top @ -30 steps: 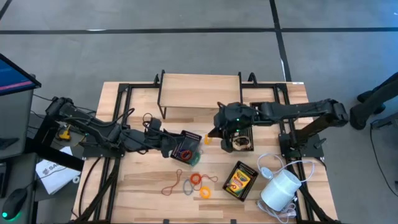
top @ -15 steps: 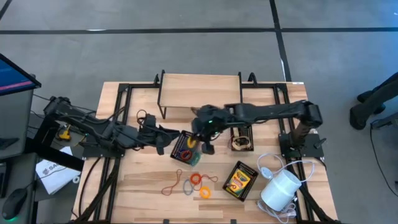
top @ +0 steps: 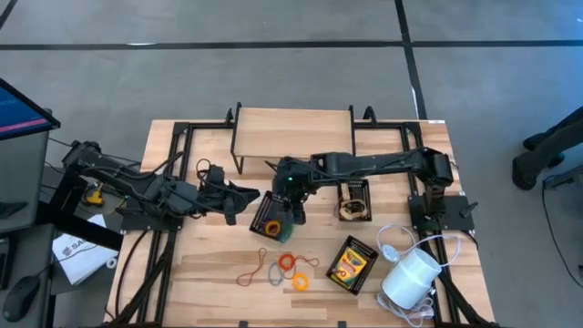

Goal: Pick & Place Office Desk Supplies
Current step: Move the left black bin

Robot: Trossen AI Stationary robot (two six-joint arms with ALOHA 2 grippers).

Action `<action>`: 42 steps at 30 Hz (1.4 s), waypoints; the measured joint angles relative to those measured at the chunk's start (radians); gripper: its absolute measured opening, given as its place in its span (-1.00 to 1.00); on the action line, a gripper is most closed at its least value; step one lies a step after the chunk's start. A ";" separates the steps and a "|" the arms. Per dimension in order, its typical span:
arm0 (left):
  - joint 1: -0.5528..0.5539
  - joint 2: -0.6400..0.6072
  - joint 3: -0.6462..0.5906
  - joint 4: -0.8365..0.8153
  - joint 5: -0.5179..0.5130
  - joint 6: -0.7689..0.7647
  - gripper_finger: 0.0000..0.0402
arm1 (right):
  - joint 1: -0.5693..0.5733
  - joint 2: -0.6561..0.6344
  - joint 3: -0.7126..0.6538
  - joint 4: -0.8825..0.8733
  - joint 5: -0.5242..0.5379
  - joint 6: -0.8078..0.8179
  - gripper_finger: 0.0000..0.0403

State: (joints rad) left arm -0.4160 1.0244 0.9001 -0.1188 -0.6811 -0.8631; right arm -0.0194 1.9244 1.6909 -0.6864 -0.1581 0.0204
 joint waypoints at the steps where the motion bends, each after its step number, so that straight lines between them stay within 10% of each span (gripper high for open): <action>1: 0.000 0.001 0.000 -0.009 0.002 -0.002 -0.72 | -0.006 -0.006 0.000 -0.015 -0.001 0.003 0.01; 17: 0.024 0.140 0.000 -0.412 0.013 -0.448 -0.69 | 0.019 -0.384 0.001 -0.232 0.058 0.040 0.02; 33: 0.204 0.301 0.000 -0.511 0.238 -0.452 0.27 | 0.016 -0.464 0.000 -0.402 0.159 0.071 0.05; 42: 0.252 0.418 0.000 -0.494 0.301 -0.451 0.40 | 0.019 -0.465 0.000 -0.409 0.159 0.074 0.05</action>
State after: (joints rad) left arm -0.1635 1.4423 0.8997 -0.6130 -0.3806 -1.3140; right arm -0.0002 1.4593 1.6909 -1.0954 0.0008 0.0947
